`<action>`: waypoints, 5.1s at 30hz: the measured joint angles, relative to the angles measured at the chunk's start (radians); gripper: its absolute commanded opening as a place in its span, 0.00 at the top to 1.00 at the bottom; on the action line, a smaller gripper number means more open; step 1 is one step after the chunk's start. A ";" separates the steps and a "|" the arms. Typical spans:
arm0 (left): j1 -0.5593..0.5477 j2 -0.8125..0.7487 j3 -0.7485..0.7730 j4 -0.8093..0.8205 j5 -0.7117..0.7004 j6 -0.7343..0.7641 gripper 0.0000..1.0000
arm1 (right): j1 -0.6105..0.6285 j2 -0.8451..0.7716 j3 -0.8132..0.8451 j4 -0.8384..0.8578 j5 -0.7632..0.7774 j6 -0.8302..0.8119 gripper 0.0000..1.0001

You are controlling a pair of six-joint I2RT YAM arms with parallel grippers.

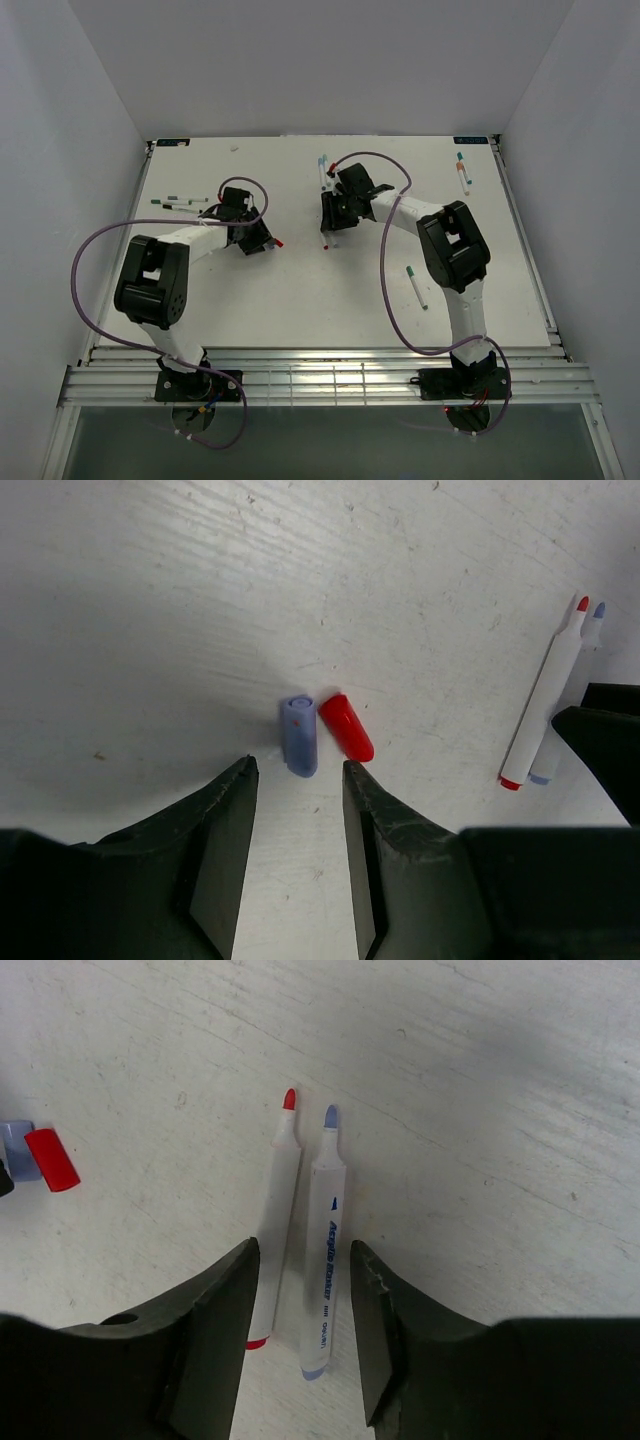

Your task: Open the pen caps

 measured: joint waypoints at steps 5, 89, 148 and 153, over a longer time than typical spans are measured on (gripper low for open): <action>0.000 -0.099 -0.031 -0.025 -0.010 0.006 0.46 | -0.008 -0.036 -0.013 -0.006 0.012 0.002 0.44; -0.203 -0.362 -0.248 0.345 0.364 -0.103 0.39 | 0.253 -0.609 -0.481 -0.132 0.065 0.196 0.92; -0.222 -0.293 -0.244 0.352 0.326 -0.161 1.00 | 0.307 -0.491 -0.374 -0.083 0.067 0.206 0.92; -0.192 -0.253 -0.172 0.253 0.356 -0.130 1.00 | 0.326 -0.522 -0.449 0.020 0.102 0.250 0.92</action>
